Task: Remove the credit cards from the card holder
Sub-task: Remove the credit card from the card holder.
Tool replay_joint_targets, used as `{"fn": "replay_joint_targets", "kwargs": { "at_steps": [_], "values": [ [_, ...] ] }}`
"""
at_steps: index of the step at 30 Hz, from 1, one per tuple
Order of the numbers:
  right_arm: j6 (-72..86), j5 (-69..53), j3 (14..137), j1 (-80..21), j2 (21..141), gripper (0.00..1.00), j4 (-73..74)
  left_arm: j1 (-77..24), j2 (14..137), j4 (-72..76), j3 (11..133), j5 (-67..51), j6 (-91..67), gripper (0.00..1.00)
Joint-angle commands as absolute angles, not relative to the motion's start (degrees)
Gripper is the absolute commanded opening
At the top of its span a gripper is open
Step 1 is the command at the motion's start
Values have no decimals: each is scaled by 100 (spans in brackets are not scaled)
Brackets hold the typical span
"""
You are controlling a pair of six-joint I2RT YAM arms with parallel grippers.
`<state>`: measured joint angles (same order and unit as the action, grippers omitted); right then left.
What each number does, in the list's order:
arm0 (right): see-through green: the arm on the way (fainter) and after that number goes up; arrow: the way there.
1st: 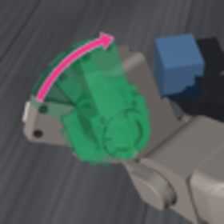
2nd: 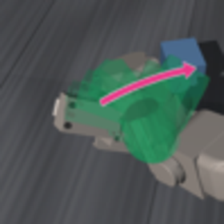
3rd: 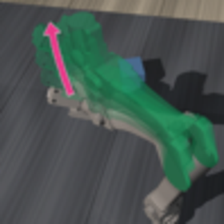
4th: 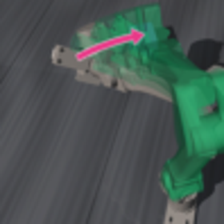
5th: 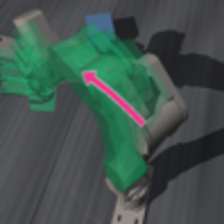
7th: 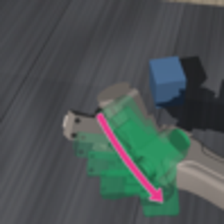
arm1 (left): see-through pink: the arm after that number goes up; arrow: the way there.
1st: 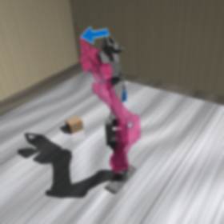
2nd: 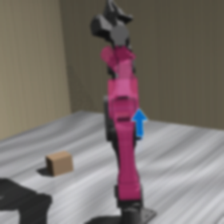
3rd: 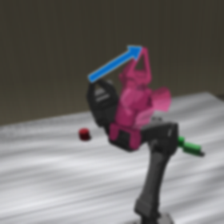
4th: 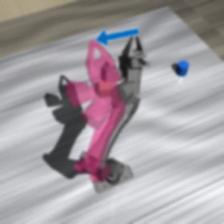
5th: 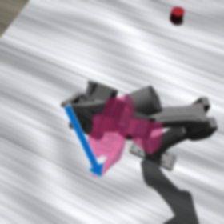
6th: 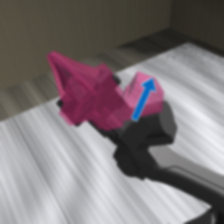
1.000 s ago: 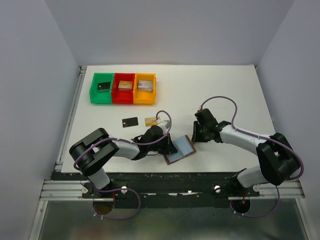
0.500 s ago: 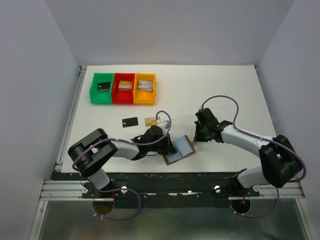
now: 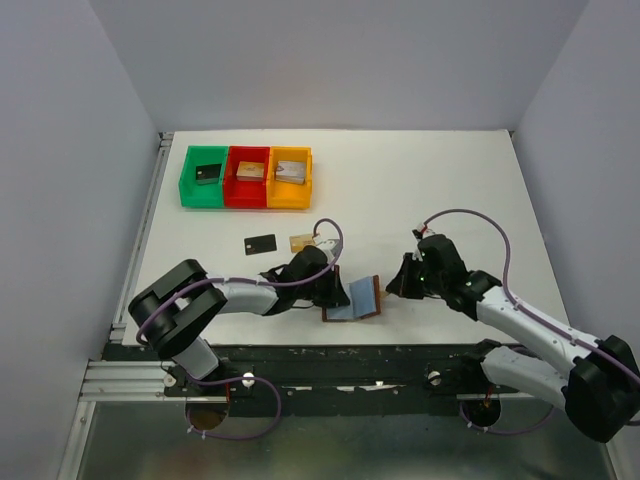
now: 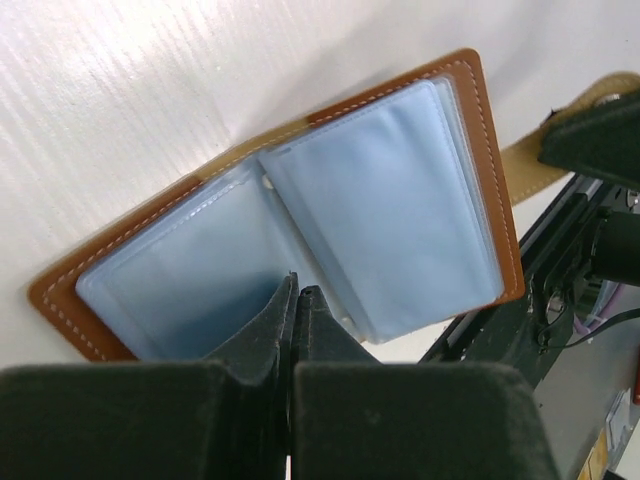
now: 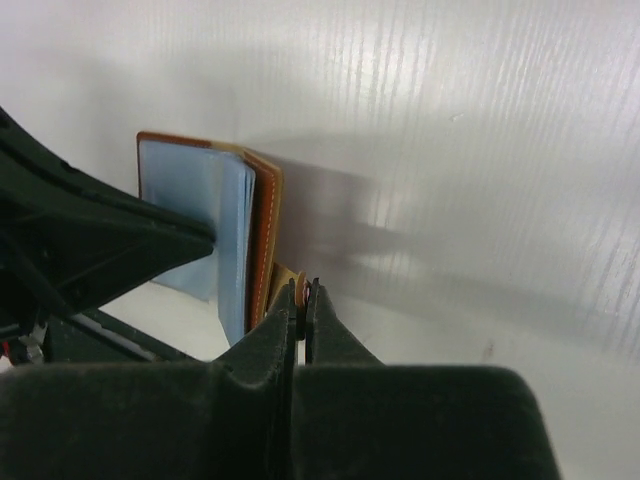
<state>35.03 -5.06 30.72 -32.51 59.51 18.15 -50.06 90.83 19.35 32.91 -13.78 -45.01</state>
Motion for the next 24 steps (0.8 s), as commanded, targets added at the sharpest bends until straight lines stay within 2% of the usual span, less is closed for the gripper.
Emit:
{"fn": "replay_joint_targets", "kwargs": {
  "at_steps": [1, 8, 10, 14, 24],
  "values": [
    [3683, -712, 2813, -3217, 5529, 0, 1617, -4808, 8948, 906, 3383, -1002, -4157, 5],
    [3604, -686, 2707, -3217, 5203, 0, 1687, -4685, 8438, 782, 3401, -958, -4219, 37],
    [3542, -694, 2707, -3217, 5194, 0, 1696, -4685, 8315, 765, 3393, -967, -4262, 43],
    [3454, -694, 2593, -3217, 5089, 0, 1539, -4676, 8095, 817, 3235, -1011, -4482, 48],
    [3638, -659, 2347, -3208, 4869, 0, 1275, -4693, 7805, 1204, 2699, -1116, -5150, 51]
  ]
}}
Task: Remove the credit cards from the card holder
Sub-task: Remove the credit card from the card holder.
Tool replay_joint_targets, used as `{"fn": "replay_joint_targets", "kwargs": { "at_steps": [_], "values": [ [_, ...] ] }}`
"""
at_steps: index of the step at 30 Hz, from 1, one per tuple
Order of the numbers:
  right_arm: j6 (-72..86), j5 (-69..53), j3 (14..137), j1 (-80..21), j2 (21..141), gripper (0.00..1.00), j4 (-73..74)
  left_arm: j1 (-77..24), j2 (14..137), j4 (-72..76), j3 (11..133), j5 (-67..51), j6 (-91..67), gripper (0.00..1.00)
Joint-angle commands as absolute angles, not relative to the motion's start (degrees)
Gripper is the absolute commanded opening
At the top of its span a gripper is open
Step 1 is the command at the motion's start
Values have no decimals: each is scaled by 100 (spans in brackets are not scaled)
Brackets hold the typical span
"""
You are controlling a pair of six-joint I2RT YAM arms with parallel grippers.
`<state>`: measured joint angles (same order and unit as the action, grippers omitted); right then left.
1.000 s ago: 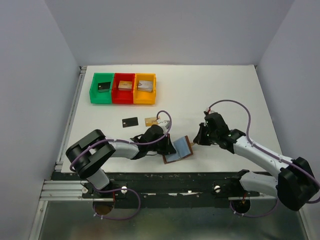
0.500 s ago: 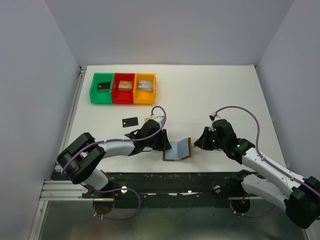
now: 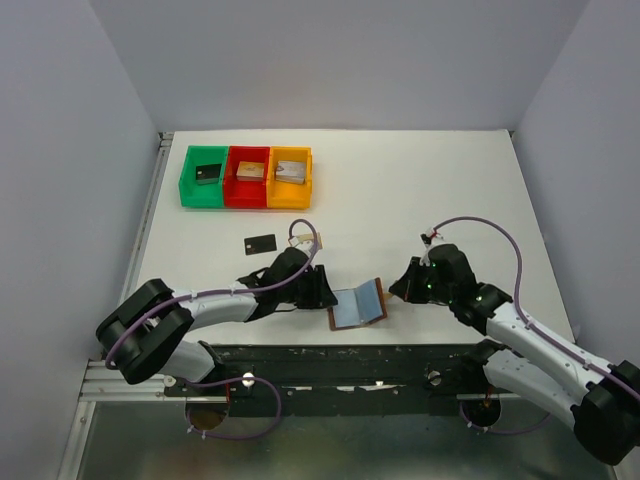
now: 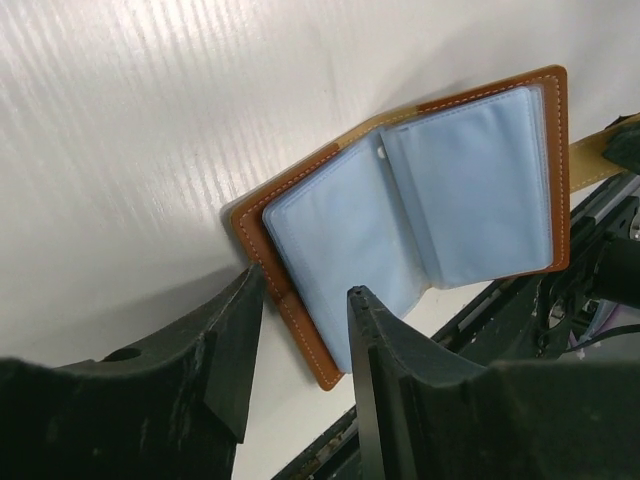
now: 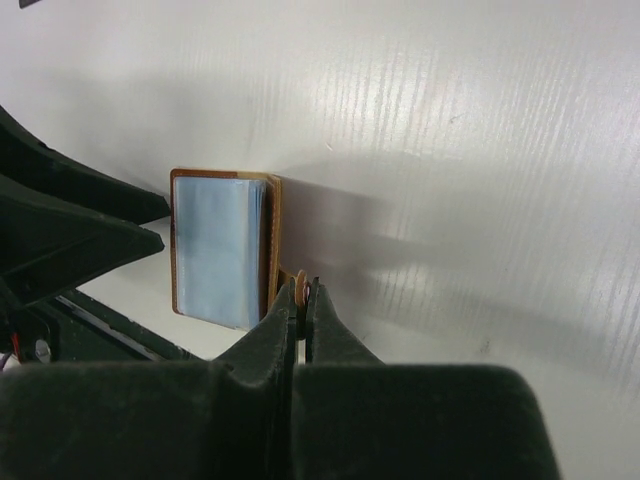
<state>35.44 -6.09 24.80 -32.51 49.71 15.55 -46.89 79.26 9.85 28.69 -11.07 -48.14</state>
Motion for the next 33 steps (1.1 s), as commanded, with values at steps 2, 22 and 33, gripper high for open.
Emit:
{"fn": "replay_joint_targets", "kwargs": {
  "at_steps": [2, 22, 33],
  "values": [
    [3752, -677, 2268, -3217, 4825, 0, 1222, -4702, 7787, 1213, 2690, -1134, -5168, 52],
    [3727, -791, 2180, -3217, 4790, 0, 1257, -4773, 7199, 1195, 2154, -756, -5396, 58],
    [3753, -958, 2171, -3217, 4939, 0, 1099, -4746, 7549, 1590, 2144, -1142, -5379, 57]
  ]
}}
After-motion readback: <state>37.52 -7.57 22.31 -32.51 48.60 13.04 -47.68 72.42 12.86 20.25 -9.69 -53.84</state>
